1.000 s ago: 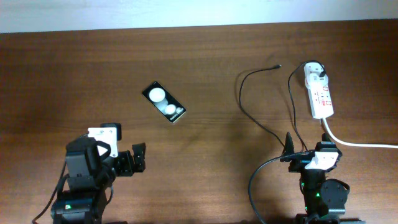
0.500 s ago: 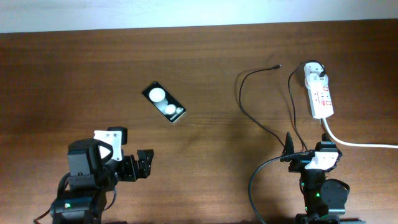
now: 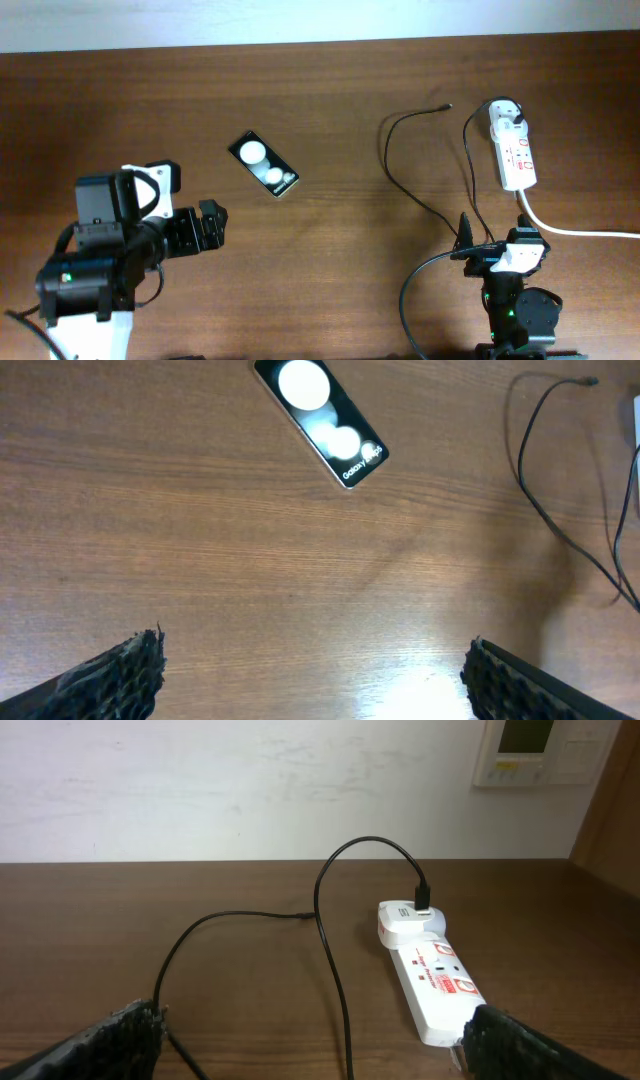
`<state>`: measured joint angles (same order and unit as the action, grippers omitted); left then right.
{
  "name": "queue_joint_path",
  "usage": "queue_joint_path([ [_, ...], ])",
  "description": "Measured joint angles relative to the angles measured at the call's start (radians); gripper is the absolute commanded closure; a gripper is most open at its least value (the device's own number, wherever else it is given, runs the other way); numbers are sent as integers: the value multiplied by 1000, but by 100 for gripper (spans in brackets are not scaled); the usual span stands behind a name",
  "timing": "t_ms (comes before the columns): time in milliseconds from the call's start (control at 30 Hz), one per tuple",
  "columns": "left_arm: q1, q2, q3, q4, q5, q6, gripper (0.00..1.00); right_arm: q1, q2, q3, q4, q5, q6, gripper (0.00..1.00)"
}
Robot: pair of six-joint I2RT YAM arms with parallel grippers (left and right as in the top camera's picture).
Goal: Plug charger to phone and switch on socket
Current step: 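Move the left gripper forward over the black phone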
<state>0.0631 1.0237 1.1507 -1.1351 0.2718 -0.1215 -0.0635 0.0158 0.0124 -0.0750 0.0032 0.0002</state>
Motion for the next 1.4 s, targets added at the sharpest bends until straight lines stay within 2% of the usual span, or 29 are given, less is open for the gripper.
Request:
queue_joint_path([
  [267,-36,52,11,-2,-32,-45,1,0,0,0,0,0,0,1],
  [467,-211,121,56,24,-151,-125,1,0,0,0,0,0,0,1],
  [633,-306,235,93,55,-180,-161,1,0,0,0,0,0,0,1],
  [933,-326,397,95,83,-232,-243,1,0,0,0,0,0,0,1],
  [1400,-326,430,96,124,-239,-281,1,0,0,0,0,0,1,1],
])
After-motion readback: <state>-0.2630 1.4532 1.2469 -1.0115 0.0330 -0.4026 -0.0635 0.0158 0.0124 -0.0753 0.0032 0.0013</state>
